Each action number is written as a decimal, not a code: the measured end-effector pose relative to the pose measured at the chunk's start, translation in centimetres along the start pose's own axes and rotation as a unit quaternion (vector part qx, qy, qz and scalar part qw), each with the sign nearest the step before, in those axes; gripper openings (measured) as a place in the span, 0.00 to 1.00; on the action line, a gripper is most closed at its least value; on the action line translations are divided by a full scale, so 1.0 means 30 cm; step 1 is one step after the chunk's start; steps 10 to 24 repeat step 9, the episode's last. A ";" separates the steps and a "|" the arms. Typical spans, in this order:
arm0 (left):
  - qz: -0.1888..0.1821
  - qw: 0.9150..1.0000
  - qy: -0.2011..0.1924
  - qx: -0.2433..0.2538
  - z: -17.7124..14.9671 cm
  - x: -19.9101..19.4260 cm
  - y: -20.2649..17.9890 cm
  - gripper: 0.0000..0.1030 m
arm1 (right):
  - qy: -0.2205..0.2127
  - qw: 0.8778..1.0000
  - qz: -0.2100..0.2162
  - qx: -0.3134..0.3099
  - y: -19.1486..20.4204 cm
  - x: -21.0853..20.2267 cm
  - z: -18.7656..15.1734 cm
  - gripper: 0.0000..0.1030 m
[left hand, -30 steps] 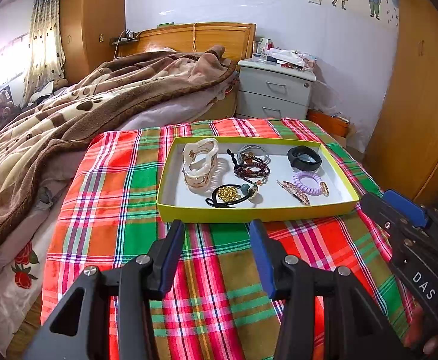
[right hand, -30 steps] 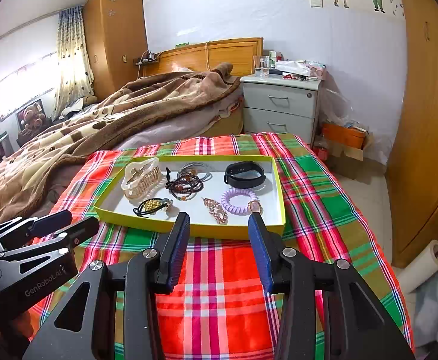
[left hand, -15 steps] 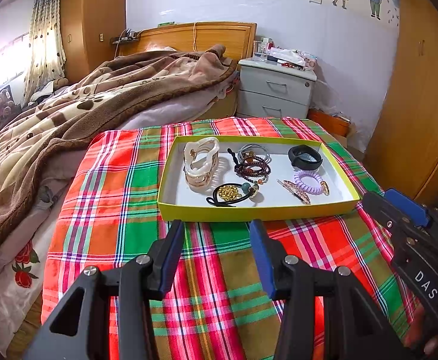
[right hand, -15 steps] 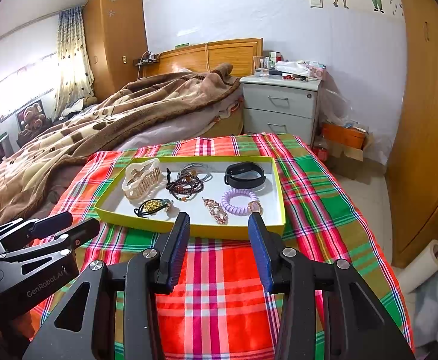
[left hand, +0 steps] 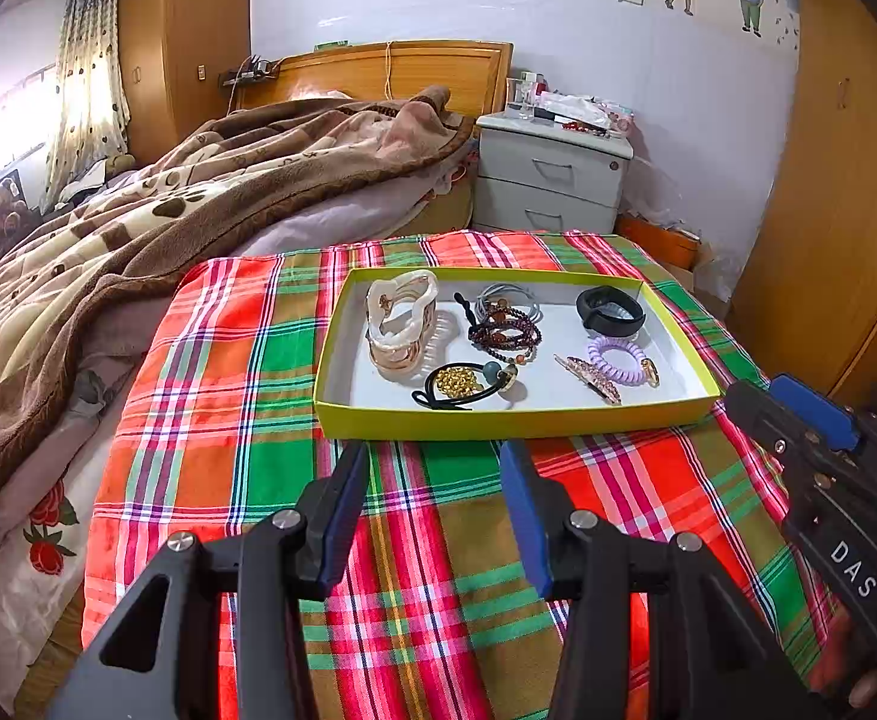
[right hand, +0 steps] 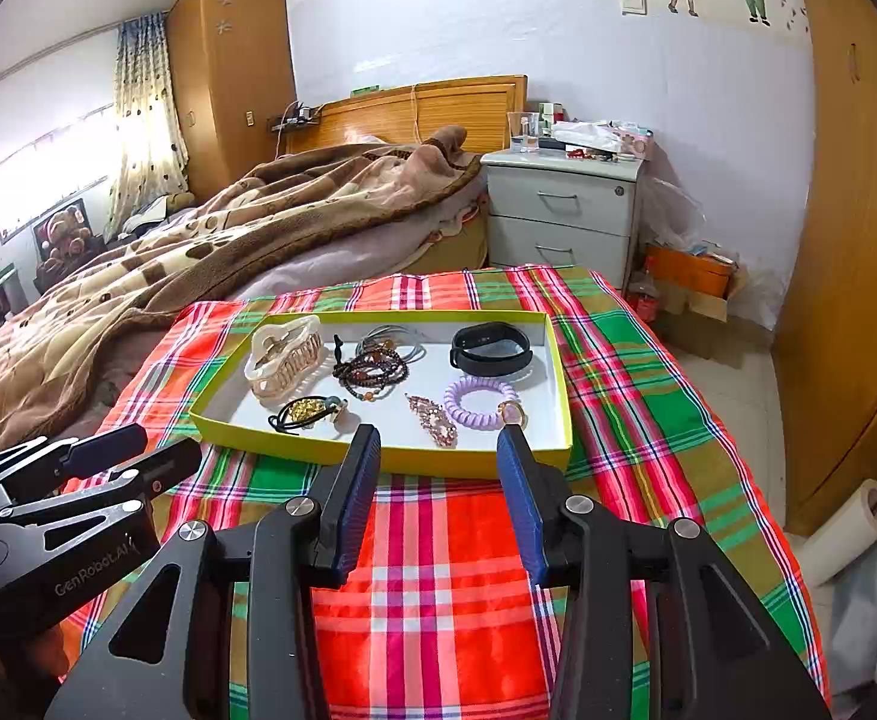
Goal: Organize jewelry
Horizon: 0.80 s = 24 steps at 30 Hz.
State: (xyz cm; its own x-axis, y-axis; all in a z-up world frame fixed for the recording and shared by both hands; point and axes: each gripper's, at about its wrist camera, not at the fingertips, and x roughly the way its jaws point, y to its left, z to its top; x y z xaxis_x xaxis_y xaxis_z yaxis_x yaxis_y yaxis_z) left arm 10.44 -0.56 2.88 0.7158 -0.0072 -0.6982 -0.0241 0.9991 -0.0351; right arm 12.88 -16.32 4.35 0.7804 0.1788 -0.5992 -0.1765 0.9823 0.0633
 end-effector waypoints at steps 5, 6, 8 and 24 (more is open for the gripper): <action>-0.001 1.000 -0.001 0.000 0.002 -0.001 0.002 0.46 | 0.000 1.000 0.000 0.000 0.001 -0.001 0.001 0.40; -0.001 1.000 -0.002 0.000 0.003 0.000 0.002 0.46 | 0.000 1.000 -0.001 0.000 0.001 -0.002 0.001 0.40; -0.001 1.000 -0.002 0.001 0.004 0.002 0.001 0.46 | -0.001 1.000 0.000 0.000 0.000 -0.001 0.000 0.40; 0.000 1.000 -0.002 0.002 0.004 0.002 -0.001 0.46 | 0.000 1.000 -0.001 0.000 -0.001 0.000 0.000 0.40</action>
